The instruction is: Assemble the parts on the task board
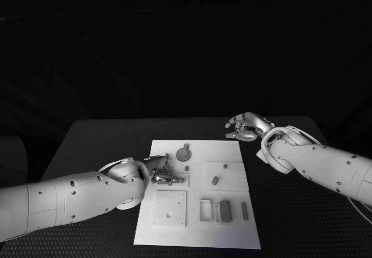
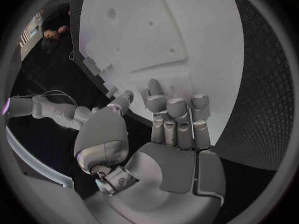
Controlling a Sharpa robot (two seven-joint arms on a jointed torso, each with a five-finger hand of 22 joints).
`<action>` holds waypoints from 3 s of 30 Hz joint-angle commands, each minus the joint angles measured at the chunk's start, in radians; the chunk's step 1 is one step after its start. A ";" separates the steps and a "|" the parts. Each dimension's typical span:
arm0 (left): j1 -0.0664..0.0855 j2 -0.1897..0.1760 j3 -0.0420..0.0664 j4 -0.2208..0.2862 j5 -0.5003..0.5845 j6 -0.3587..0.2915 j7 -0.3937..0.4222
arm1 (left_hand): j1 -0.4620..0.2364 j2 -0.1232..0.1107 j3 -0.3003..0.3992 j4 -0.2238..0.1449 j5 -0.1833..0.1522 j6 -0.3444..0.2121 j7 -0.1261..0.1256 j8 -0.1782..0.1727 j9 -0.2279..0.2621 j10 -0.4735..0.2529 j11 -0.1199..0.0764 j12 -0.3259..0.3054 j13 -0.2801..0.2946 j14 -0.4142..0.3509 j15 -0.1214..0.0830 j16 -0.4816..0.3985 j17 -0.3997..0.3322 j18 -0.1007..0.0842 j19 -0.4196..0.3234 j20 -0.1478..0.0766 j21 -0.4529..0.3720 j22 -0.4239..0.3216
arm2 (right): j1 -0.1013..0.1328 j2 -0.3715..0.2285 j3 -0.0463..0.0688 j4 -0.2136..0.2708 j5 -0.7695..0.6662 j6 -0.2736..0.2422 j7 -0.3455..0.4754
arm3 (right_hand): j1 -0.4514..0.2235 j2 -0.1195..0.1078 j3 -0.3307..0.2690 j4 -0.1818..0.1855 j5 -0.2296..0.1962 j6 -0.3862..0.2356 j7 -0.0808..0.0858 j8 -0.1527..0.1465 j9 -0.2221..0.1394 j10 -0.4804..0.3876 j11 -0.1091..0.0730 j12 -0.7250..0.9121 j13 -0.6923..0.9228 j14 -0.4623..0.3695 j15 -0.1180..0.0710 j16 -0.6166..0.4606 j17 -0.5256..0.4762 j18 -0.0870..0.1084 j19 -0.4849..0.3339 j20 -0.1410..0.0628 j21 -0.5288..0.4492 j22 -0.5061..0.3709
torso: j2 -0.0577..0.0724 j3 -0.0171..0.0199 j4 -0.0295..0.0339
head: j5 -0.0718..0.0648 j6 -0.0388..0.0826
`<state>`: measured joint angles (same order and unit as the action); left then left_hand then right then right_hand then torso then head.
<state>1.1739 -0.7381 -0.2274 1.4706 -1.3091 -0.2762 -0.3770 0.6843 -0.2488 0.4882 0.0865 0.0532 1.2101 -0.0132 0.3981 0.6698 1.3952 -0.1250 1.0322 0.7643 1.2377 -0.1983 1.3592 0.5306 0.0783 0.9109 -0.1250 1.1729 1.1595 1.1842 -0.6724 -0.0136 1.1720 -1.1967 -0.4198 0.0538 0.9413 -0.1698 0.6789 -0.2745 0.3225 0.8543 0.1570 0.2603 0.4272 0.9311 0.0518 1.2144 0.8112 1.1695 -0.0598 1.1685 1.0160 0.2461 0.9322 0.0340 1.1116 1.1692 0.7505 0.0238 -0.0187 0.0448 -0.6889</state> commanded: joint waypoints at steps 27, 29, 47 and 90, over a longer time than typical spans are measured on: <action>-0.002 -0.006 0.038 -0.007 0.062 0.002 -0.005 | 0.117 0.042 -0.240 0.208 -0.004 -0.012 -0.003 -0.016 -0.001 -0.006 -0.002 -0.002 0.007 -0.011 -0.018 0.010 -0.010 0.038 -0.025 -0.148 0.009 -0.027 | -0.002 0.000 0.000 0.001 -0.001 0.009 0.008 | -0.009 0.001 -0.008 0.000 0.005 0.000 0.005 0.003 -0.002 -0.005 -0.002 0.006 -0.002 -0.005 0.001 0.007 -0.002 0.016 -0.007 0.003 0.004 -0.002 | 0.000 0.0004 0.0001 | 0.000 0.003; -0.002 -0.005 0.038 -0.008 0.062 0.004 -0.005 | 0.125 0.050 -0.256 0.208 -0.004 -0.012 -0.003 -0.017 -0.002 -0.006 -0.002 -0.003 0.006 -0.011 -0.018 0.010 -0.011 0.039 -0.026 -0.148 0.009 -0.029 | -0.002 0.000 0.000 0.001 -0.001 0.009 0.008 | -0.009 0.001 -0.008 0.000 0.005 0.000 0.005 0.003 -0.002 -0.005 -0.002 0.006 -0.002 -0.005 0.001 0.007 -0.002 0.016 -0.007 0.003 0.004 -0.002 | 0.000 0.0002 0.0000 | -0.001 0.002; -0.002 -0.005 0.038 -0.009 0.071 0.011 -0.003 | 0.361 0.212 -0.489 0.208 -0.001 0.001 0.000 -0.033 -0.026 -0.003 0.000 -0.002 -0.005 -0.005 -0.015 0.005 -0.024 0.035 -0.033 -0.147 0.025 -0.050 | -0.002 0.001 0.000 0.001 -0.001 0.010 0.007 | -0.009 0.001 -0.008 0.000 0.006 0.000 0.005 0.003 -0.002 -0.005 -0.002 0.006 -0.003 -0.005 0.001 0.007 -0.002 0.016 -0.007 0.002 0.004 -0.002 | 0.000 0.0000 0.0003 | -0.003 0.001; 0.001 0.000 0.061 -0.015 0.170 0.026 -0.008 | 0.738 0.219 -0.331 0.189 0.187 0.013 0.004 -0.025 -0.029 -0.005 0.006 0.010 -0.027 -0.007 -0.006 0.009 -0.033 0.012 -0.047 -0.142 0.053 -0.089 | -0.002 0.000 0.000 0.000 -0.002 0.013 0.005 | -0.008 0.002 -0.007 -0.002 0.026 0.000 0.005 0.004 -0.004 -0.006 -0.002 0.009 -0.007 -0.006 0.001 0.008 -0.004 0.016 -0.008 0.002 0.005 -0.003 | -0.001 0.0011 -0.0007 | 0.002 0.000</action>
<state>1.1728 -0.7405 -0.1678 1.4542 -1.1632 -0.2712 -0.3840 1.3879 -0.0557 0.0422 0.3625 0.2390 1.2146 -0.0091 0.3674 0.6303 1.3848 -0.1145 1.0370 0.7387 1.2302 -0.1996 1.3630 0.4979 0.1087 0.8717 -0.1143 1.2191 1.0691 1.1828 -0.6726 -0.0136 1.1717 -1.1966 -0.4174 0.0531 0.9414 -0.1698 0.6735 -0.2745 0.3449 0.8541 0.1538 0.2603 0.4247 0.9311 0.0518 1.2186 0.8053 1.1695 -0.0598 1.1725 1.0134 0.2461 0.9322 0.0340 1.1125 1.1671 0.7501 0.0244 -0.0189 0.0452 -0.6904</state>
